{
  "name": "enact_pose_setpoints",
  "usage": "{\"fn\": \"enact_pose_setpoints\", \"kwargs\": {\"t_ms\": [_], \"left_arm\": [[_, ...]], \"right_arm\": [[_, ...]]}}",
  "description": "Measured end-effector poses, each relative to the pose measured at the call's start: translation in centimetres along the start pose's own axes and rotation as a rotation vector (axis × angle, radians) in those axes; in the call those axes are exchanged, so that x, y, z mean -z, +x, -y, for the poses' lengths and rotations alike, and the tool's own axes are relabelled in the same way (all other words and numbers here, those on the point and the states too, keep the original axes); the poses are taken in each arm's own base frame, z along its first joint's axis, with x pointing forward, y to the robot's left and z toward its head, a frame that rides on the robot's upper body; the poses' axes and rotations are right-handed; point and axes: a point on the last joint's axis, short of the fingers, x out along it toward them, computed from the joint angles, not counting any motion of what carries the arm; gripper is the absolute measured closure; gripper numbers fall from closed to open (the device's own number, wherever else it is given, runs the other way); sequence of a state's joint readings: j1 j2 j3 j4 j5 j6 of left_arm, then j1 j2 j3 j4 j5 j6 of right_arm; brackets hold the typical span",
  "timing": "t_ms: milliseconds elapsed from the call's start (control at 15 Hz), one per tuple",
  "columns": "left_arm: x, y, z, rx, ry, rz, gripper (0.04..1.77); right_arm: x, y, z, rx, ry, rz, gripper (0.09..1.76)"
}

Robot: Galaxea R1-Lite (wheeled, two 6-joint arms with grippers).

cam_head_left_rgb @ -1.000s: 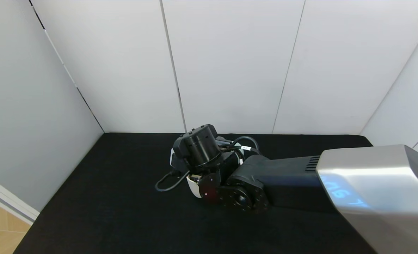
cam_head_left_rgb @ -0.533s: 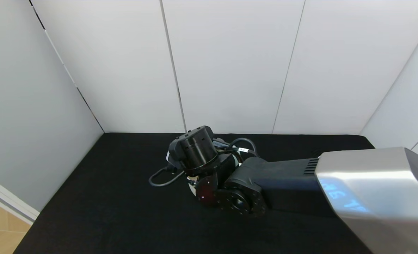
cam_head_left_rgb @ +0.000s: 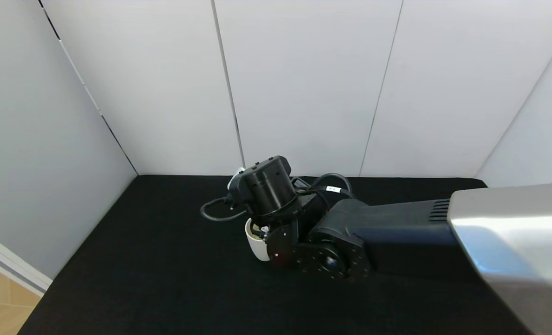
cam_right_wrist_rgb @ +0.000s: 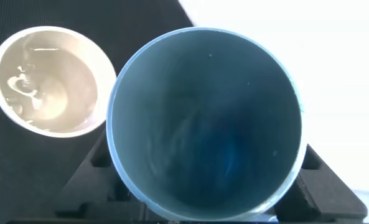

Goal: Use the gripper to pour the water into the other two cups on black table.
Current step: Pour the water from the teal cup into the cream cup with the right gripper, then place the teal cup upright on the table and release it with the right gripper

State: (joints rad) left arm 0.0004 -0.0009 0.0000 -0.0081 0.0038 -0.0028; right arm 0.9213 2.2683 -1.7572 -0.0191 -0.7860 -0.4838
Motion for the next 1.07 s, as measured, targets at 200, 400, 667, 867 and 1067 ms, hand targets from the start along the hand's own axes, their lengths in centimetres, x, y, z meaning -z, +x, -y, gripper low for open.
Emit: {"fn": "enact_pose_setpoints", "kwargs": {"t_ms": [200, 400, 667, 867, 1067], "left_arm": [[0.0, 0.0, 0.0, 0.000, 0.000, 0.000, 0.09], [0.0, 0.0, 0.0, 0.000, 0.000, 0.000, 0.09], [0.0, 0.0, 0.0, 0.000, 0.000, 0.000, 0.09], [0.0, 0.0, 0.0, 0.000, 0.000, 0.000, 0.09], [0.0, 0.0, 0.0, 0.000, 0.000, 0.000, 0.09]], "right_arm": [[1.5, -0.7, 1.0, -0.031, 0.100, -0.022, 0.63], [3.8, -1.8, 2.4, -0.067, 0.215, -0.049, 0.63], [7.6, -2.7, 4.8, -0.077, 0.345, 0.010, 0.63], [11.3, -3.2, 6.6, -0.078, 0.429, 0.069, 0.63], [14.8, -3.7, 8.5, -0.090, 0.543, 0.097, 0.63]]}}
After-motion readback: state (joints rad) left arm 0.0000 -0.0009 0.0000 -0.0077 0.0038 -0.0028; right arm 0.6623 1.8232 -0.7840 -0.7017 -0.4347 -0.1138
